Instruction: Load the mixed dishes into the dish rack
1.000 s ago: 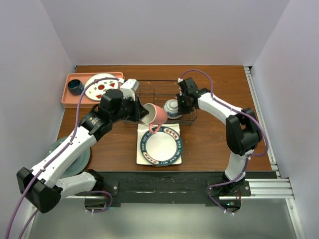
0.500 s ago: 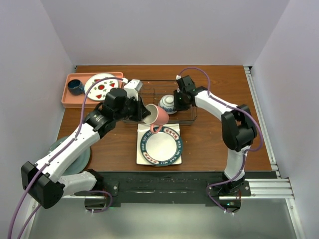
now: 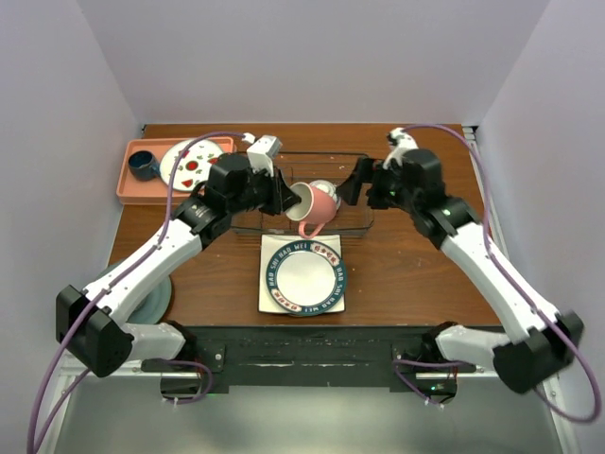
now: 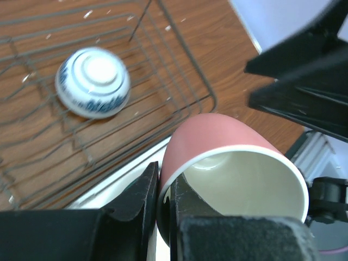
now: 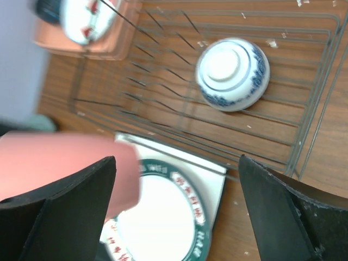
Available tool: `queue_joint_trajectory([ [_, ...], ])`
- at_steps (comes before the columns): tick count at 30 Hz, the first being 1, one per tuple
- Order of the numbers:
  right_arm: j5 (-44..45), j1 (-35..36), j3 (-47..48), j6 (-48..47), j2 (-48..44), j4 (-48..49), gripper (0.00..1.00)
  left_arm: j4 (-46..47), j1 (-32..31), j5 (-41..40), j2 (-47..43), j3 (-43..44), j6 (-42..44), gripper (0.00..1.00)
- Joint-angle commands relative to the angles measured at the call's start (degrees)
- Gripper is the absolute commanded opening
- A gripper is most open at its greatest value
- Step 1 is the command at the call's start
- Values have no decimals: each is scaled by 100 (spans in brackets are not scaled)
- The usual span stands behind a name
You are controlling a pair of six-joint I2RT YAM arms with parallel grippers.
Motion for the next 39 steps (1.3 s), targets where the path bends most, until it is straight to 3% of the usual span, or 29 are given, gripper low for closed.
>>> queue_joint_trajectory([
  [1, -717, -351, -399, 514, -966, 607, 99, 1750, -28, 984, 56, 687, -515, 0],
  [16, -2326, -387, 110, 848, -2214, 1556, 99, 4783, -19, 3111, 163, 1259, -2341, 0],
  [25, -3232, -387, -101, 1323, -2610, 2784, 99, 7209, -28, 3526, 294, 1004, -3987, 0],
  [39, -3962, -352, -461, 2641, -2364, 4870, 99, 6851, -186, 3228, 215, 846, -3418, 0],
])
